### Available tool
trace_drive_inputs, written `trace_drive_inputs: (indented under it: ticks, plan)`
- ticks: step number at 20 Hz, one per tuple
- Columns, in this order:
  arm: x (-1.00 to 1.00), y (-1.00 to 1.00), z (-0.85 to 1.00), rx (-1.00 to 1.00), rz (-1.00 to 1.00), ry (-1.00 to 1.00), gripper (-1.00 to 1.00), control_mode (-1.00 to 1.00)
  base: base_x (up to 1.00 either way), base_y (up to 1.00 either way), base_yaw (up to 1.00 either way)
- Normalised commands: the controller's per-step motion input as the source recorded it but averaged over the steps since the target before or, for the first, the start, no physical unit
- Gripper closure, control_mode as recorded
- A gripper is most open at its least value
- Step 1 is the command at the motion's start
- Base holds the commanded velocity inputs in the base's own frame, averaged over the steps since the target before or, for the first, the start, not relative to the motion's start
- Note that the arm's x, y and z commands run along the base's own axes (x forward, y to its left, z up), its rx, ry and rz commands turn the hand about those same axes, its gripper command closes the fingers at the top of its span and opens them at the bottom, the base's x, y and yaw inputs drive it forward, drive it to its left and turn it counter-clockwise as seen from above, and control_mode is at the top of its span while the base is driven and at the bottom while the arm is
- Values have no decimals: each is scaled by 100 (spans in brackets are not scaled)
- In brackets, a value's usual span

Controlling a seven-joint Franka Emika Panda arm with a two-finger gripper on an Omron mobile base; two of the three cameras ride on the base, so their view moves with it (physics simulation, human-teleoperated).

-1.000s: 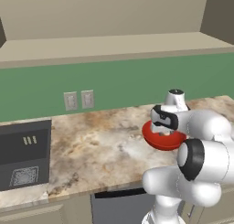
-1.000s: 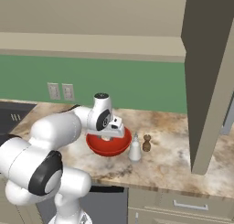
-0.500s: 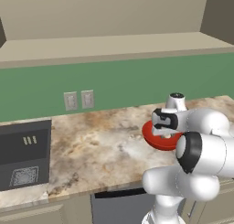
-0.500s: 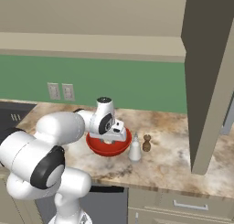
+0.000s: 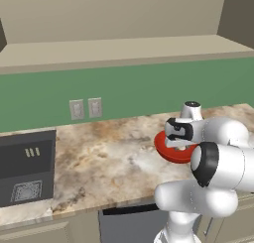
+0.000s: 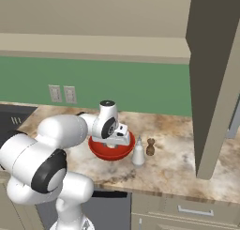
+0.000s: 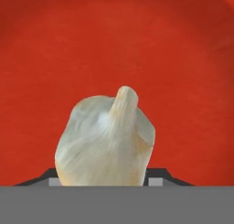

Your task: Retrieve the bottle and the shaker from the cabinet and place them next to the mixing bowl on the counter. Then add garlic from the fridge to the mixing bowl.

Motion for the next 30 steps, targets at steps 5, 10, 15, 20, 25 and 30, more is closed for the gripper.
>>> trace_drive_inputs:
  ticks: [5, 10, 15, 20, 25, 30]
  plan:
    - [0, 0, 0, 0, 0, 0, -100, -100, 0, 0, 0]
    - [0, 0, 0, 0, 0, 0, -100, -100, 0, 0, 0]
    - [0, 0, 0, 0, 0, -1, -100, -100, 0, 0, 0]
    - [-15, 0, 27, 0, 0, -3, -100, -100, 0, 0, 0]
    - [-43, 0, 35, 0, 0, -5, -100, -100, 0, 0, 0]
    - [-39, 0, 48, 0, 0, -7, -100, -100, 0, 0, 0]
